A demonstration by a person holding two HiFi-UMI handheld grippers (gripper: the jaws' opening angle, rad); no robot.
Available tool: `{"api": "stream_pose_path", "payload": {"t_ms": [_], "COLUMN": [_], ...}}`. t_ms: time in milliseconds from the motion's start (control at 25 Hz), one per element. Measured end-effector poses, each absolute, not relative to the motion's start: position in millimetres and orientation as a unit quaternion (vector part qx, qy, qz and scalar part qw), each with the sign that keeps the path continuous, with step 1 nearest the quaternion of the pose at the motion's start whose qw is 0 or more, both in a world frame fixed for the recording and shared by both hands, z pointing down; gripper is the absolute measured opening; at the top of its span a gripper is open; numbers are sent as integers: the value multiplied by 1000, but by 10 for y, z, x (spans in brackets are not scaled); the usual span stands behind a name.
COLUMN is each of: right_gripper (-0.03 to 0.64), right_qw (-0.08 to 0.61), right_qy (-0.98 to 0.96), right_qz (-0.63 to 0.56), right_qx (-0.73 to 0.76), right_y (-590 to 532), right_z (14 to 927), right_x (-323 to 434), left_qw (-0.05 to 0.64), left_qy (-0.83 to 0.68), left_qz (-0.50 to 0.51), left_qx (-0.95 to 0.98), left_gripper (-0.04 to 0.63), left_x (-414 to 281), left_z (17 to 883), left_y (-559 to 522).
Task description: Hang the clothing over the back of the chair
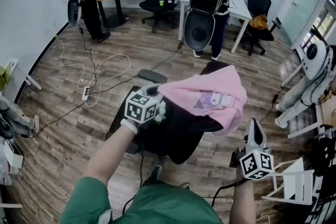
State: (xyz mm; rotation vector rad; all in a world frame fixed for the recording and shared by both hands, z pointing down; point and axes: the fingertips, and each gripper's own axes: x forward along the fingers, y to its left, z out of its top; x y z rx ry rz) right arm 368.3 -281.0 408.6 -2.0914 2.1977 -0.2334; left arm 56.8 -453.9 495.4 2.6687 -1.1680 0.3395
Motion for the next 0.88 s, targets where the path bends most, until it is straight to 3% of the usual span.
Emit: {"api": "stream_pose_path", "payload": {"t_ms": [120,280,400,880], "right_gripper": [0,0,0,0], "right_qw": [43,36,33,41], "right_qy": [714,707,702,692], "right_qz": [-79,-84,-87,-95], "right_qx": [-694,-701,-706,-714], "right_y": [-2763,-2727,-2708,-2624], "right_z": [4106,4165,4192,4260], "right_x": [3697,3663,3646,3637], "left_qw": [102,102,112,131], "left_qy": [-384,-357,-341,-310], "left_qz": [125,136,137,93], "left_qx": [909,918,923,937], "left_gripper": [63,177,221,244], "left_x": [613,671,707,713], "left_z": [5135,5400,5565,5563], "left_y": [-4484,-4324,-4183,-3851]}}
